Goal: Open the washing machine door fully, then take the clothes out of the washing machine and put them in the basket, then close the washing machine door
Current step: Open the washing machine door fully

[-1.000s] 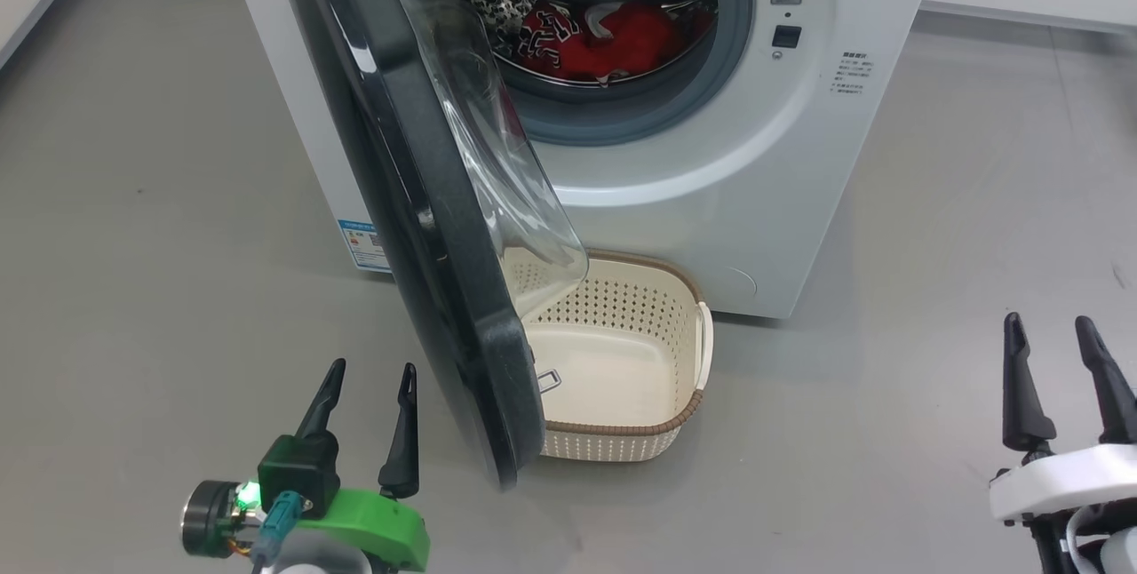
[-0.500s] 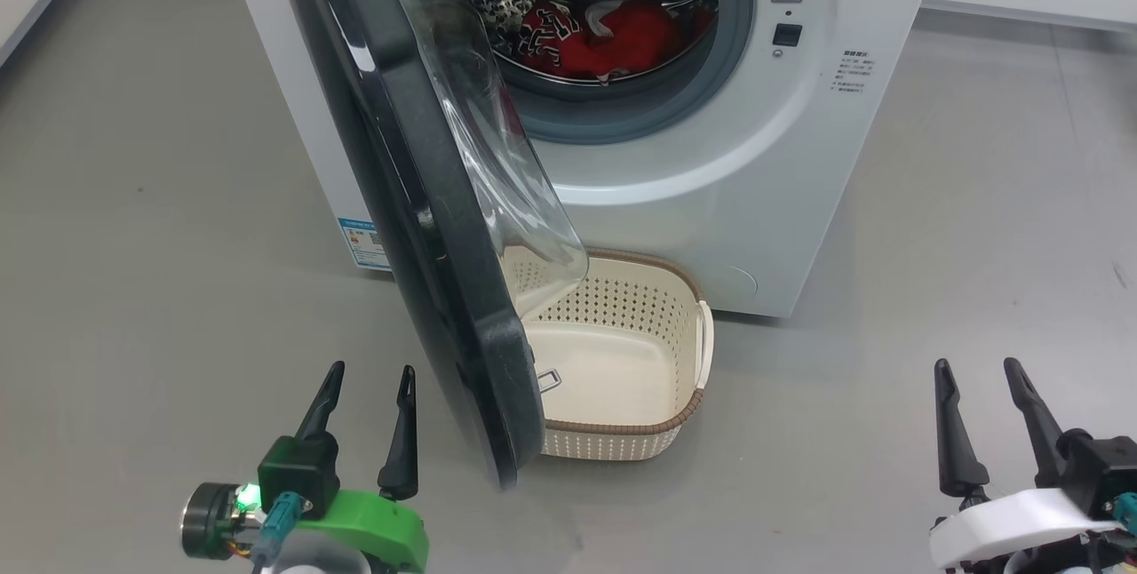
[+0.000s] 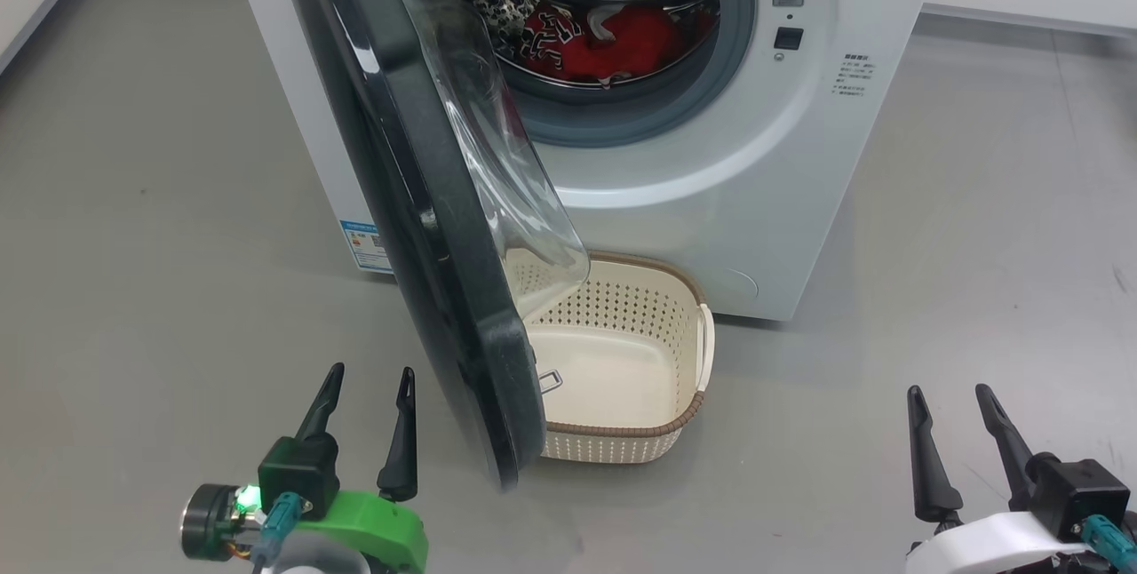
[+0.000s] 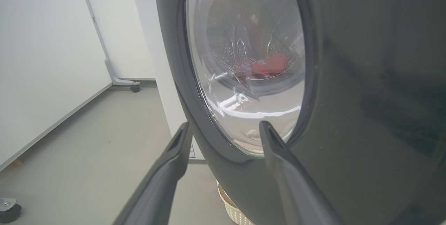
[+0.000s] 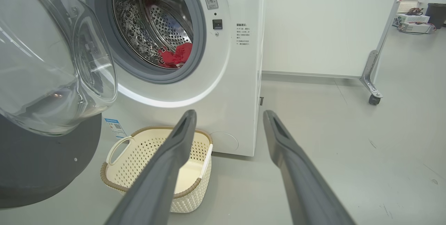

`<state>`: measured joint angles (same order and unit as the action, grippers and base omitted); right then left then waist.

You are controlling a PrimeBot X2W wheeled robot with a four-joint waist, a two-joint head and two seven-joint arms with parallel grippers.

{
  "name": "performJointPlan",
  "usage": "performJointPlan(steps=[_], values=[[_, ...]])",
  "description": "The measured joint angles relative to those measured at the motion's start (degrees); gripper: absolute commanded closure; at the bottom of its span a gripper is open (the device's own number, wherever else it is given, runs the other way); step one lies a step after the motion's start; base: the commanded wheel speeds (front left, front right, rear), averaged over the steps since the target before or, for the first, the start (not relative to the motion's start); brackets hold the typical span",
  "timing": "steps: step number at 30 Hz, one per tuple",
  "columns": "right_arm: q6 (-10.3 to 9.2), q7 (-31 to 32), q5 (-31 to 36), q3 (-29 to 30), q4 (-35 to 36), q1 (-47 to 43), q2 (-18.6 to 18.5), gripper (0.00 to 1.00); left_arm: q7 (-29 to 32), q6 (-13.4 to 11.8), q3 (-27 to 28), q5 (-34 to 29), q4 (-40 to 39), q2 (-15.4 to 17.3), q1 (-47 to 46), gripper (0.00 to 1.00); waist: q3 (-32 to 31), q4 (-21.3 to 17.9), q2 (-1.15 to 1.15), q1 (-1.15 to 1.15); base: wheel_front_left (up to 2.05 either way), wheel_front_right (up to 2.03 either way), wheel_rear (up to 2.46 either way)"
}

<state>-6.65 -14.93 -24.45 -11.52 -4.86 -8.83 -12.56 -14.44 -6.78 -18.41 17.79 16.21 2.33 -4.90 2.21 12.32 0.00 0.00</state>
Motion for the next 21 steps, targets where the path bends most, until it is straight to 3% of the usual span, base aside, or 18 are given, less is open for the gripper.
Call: performJointPlan(steps=[21], values=[[-0.08,0.0,1.9,1.1,-0.4,-0.6,1.5,0.0,0.0,0.0,0.0,-0.3,0.3,0.0,0.0,0.0,0.1,-0.2,0.0,0.0,0.0,0.0,0.0]])
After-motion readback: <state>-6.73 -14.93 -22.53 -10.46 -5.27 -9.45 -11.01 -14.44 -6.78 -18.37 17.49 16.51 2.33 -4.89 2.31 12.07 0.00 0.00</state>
